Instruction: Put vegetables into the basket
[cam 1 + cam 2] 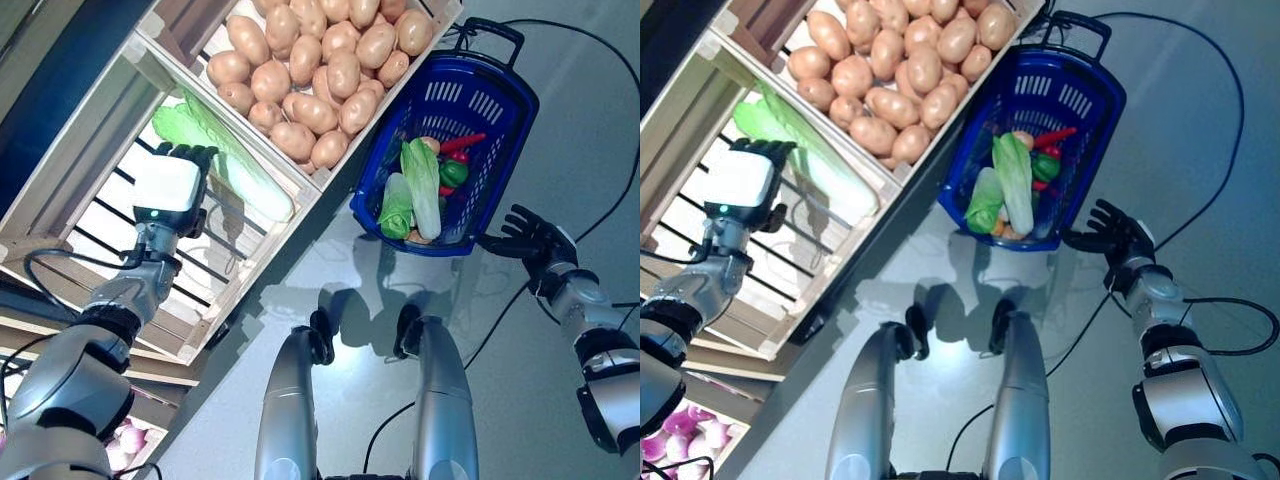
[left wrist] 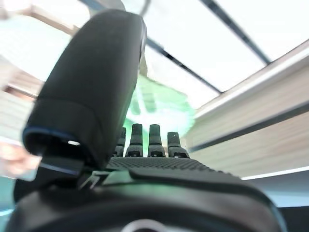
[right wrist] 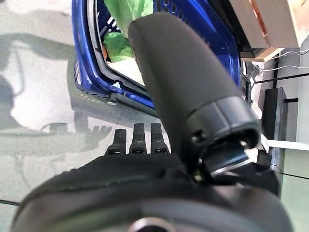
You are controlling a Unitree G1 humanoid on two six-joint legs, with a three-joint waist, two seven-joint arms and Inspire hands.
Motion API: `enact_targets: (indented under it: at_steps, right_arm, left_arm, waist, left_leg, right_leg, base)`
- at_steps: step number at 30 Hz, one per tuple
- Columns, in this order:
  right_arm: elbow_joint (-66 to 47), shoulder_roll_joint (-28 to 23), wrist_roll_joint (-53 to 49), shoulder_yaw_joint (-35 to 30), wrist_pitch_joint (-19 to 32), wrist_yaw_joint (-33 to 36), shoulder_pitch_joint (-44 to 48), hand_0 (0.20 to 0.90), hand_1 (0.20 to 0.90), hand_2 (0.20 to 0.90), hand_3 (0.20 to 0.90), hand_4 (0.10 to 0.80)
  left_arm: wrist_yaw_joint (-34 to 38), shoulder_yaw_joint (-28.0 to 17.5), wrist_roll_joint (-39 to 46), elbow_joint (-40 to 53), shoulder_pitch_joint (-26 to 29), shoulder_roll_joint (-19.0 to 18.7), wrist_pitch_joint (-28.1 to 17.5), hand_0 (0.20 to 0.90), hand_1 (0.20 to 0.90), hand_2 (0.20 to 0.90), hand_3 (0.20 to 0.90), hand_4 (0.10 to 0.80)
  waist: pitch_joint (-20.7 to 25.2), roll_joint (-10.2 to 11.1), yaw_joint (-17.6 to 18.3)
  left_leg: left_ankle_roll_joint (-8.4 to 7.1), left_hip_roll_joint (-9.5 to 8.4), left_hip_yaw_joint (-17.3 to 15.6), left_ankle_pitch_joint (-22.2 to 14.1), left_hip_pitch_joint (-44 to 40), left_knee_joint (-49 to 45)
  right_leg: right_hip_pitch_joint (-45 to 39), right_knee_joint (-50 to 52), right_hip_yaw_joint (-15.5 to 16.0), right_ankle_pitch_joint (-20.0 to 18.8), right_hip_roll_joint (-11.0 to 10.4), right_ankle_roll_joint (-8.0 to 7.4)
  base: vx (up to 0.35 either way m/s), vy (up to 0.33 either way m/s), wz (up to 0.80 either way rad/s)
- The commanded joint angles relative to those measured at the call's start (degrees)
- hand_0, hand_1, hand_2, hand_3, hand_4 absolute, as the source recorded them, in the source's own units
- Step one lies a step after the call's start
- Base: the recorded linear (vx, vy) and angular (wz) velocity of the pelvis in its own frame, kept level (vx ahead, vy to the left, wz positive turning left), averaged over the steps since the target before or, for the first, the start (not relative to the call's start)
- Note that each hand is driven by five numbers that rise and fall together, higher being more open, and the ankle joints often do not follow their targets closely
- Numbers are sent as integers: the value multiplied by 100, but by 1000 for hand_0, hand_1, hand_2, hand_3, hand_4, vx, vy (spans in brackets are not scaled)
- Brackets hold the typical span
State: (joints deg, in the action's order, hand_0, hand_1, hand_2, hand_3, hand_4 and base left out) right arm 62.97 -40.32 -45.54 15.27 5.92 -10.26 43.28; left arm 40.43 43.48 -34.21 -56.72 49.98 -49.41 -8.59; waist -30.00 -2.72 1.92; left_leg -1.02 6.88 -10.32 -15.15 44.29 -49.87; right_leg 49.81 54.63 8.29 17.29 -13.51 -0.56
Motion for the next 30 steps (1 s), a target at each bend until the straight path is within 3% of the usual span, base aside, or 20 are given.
enact_targets:
  at_steps: [1, 8, 14, 15, 16, 17, 30]
  right_arm:
    - [-89, -714, -152, 132, 493, -338, 483, 900, 900, 900, 900, 800]
    - [-211, -729, -158, 161, 644, -338, 472, 900, 900, 900, 900, 800]
    - [-133, -747, -199, 179, 604, -352, 572, 900, 900, 900, 900, 800]
    - [-104, -758, -211, 193, 599, -356, 633, 900, 900, 900, 900, 800]
    - [-89, -751, -213, 203, 602, -357, 613, 900, 900, 900, 900, 800]
    - [-60, -754, -219, 207, 619, -357, 649, 900, 900, 900, 900, 800]
    - [-17, -705, -325, 428, 573, -359, 865, 900, 900, 900, 900, 800]
  left_arm:
    - [509, -162, -168, 79, 443, -700, -99, 900, 900, 900, 900, 800]
    - [855, -98, -408, 129, 396, -772, -352, 900, 900, 900, 900, 800]
    - [696, 26, -530, 74, 426, -759, -427, 900, 900, 900, 900, 800]
    - [738, 55, -560, 47, 499, -769, -436, 900, 900, 900, 900, 800]
    - [737, 77, -563, 43, 488, -760, -437, 900, 900, 900, 900, 800]
    - [726, 109, -588, 42, 549, -768, -444, 900, 900, 900, 900, 800]
    - [328, 1099, -1324, 277, 1219, -746, -775, 900, 900, 900, 900, 800]
  waist:
    - [20, -329, 94]
    - [20, -337, 100]
    - [20, -339, 94]
    - [20, -333, 95]
    - [20, -335, 91]
    - [20, -336, 91]
    - [20, -305, 132]
  left_leg:
    - [-239, 41, 53, 84, -199, 644]
    - [-260, 57, 54, 75, -135, 650]
    - [-265, 80, 57, 58, -59, 631]
    - [-217, 89, 34, 157, 93, 607]
    - [-263, 84, 63, 55, 4, 592]
    - [-212, 92, 38, 147, 141, 578]
    - [-191, 110, 84, 108, 557, 407]
  right_leg:
    - [-420, -441, -81, -218, -164, -152]
    - [-355, -440, -103, -205, -153, -168]
    - [-296, -446, -109, -201, -148, -177]
    - [-148, -428, -89, -296, -164, -122]
    - [-237, -411, -113, -206, -152, -177]
    - [-101, -398, -93, -291, -168, -120]
    - [281, -283, -117, -332, -146, -162]
  base:
    - [-12, 16, -3]
    - [-2, 3, 0]
    - [-12, 1, 0]
    - [0, 0, 0]
    - [-77, 3, 0]
    - [0, 0, 0]
    - [-9, 1, 0]
